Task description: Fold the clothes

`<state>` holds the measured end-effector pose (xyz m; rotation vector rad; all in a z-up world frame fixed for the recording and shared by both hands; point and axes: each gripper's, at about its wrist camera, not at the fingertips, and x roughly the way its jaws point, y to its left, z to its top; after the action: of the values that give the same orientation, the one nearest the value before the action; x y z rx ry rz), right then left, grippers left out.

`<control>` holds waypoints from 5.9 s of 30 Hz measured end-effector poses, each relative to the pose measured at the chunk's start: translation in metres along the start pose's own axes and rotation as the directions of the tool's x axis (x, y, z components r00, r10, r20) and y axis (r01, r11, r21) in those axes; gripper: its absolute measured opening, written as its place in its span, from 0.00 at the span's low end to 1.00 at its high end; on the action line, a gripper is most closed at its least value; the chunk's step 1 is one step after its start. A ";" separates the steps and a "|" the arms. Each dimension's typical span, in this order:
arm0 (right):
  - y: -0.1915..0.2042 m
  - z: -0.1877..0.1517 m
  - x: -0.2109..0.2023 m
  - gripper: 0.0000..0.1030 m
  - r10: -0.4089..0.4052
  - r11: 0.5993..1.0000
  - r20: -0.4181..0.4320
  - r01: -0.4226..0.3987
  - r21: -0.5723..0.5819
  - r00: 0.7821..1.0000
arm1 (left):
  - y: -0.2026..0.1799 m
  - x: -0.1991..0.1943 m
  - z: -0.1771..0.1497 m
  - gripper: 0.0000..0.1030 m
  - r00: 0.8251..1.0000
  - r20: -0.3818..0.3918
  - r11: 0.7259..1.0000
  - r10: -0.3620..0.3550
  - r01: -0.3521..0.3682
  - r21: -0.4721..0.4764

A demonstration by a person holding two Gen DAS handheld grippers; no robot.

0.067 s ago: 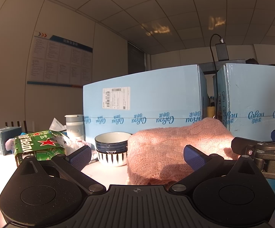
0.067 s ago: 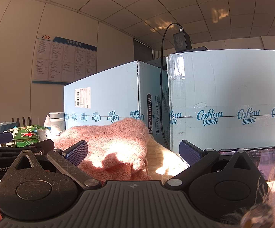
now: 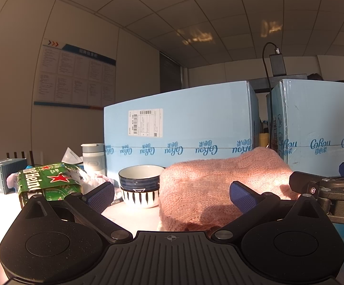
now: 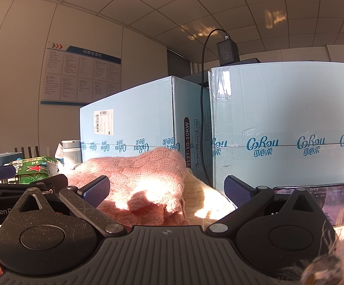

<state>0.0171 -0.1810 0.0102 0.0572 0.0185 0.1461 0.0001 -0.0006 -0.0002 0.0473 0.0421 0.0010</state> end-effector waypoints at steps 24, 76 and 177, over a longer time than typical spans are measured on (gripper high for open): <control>0.000 0.001 0.000 1.00 0.000 1.000 -0.001 0.000 0.000 1.000 | -0.002 -0.001 0.001 1.00 1.000 -0.001 1.000 0.000 0.000 0.002; 0.000 0.000 0.000 1.00 0.000 1.000 -0.002 0.000 0.000 1.000 | -0.001 -0.001 -0.001 1.00 1.000 -0.002 1.000 -0.001 0.001 0.002; -0.307 -0.016 -0.475 1.00 -0.858 0.300 -0.166 0.737 0.606 0.486 | -0.411 -0.202 0.036 1.00 0.322 0.039 0.312 -0.946 0.871 0.380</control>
<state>-0.4083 -0.5527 -0.0167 0.7305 -0.1056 -0.9424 -0.2003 -0.4133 0.0250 0.3291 -0.2100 -1.2304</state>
